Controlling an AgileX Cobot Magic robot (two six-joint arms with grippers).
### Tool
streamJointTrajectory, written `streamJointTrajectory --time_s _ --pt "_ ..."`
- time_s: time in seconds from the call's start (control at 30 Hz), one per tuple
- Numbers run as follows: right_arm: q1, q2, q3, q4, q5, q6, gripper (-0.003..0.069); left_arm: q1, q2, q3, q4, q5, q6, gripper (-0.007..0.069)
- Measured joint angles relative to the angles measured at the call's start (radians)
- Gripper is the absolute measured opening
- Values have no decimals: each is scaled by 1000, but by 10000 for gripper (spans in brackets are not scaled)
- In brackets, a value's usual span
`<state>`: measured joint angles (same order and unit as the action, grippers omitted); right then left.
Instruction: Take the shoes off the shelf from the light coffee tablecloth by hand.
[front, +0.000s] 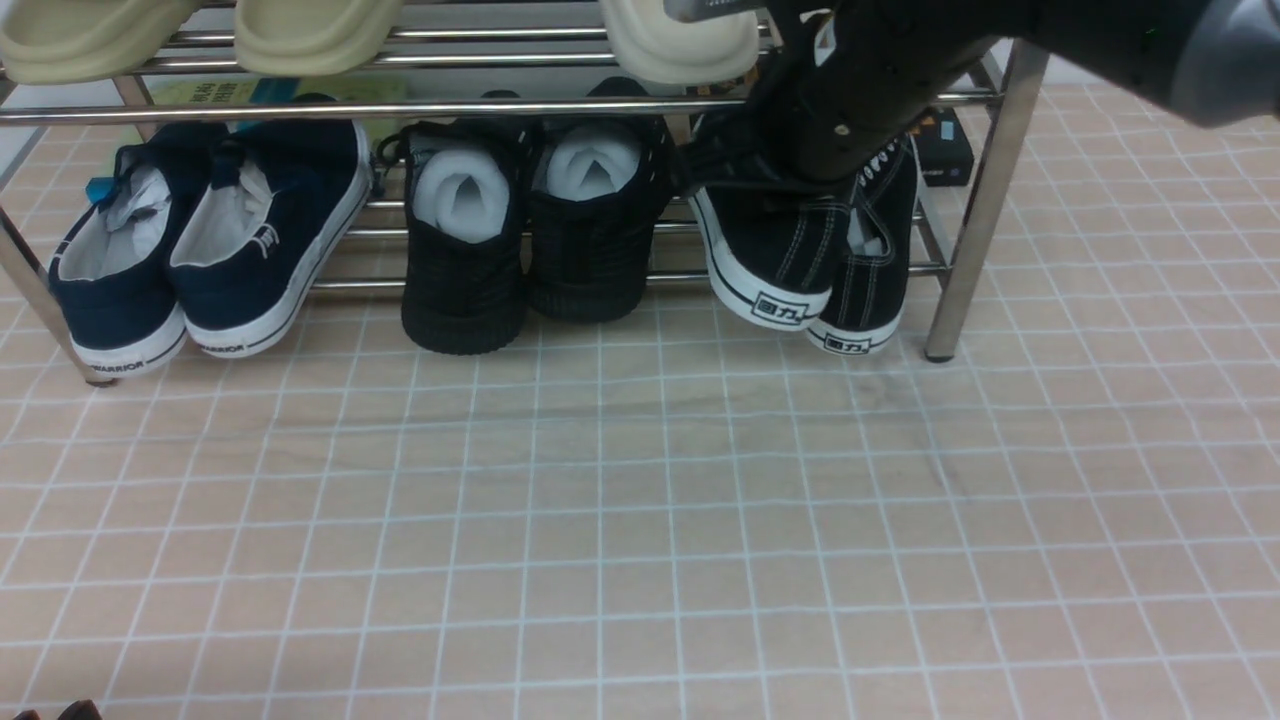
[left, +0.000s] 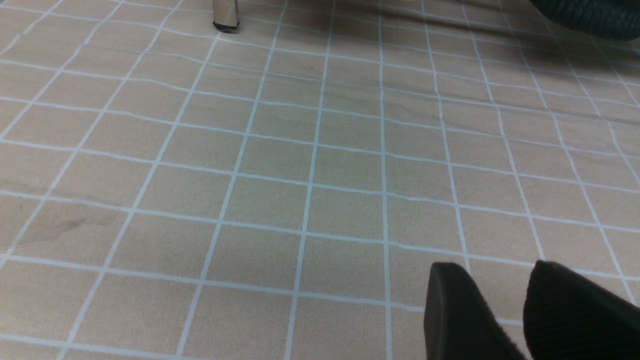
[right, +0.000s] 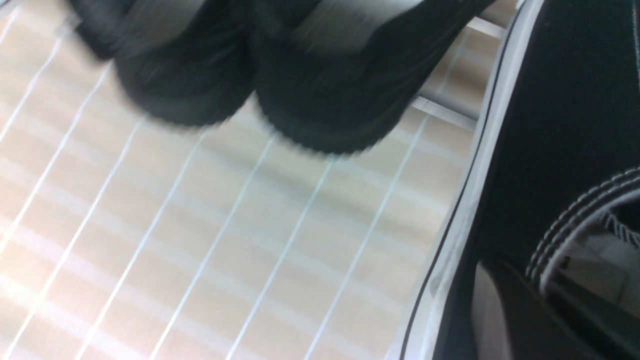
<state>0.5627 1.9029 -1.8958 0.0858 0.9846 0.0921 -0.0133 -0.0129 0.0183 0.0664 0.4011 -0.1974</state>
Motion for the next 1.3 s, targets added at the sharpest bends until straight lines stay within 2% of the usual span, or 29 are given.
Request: streamJointTrajectory --time_s 0.3,0.47,0.63,0.73,0.97,1.3 --pt "1 -152 0 166 247 -144 3 0 0 0 0 0 0 239" --pt "31 -214 0 159 281 -150 7 0 0 0 0 0 0 239" --pt "120 -240 24 104 281 -138 8 0 0 0 0 0 0 239" --pt "217 -260 56 42 281 -123 10 0 0 0 0 0 0 239" --pt "331 -305 111 -19 282 -41 12 0 0 0 0 0 0 240" --pt "339 -341 298 -29 282 110 13 0 0 0 0 0 0 240"
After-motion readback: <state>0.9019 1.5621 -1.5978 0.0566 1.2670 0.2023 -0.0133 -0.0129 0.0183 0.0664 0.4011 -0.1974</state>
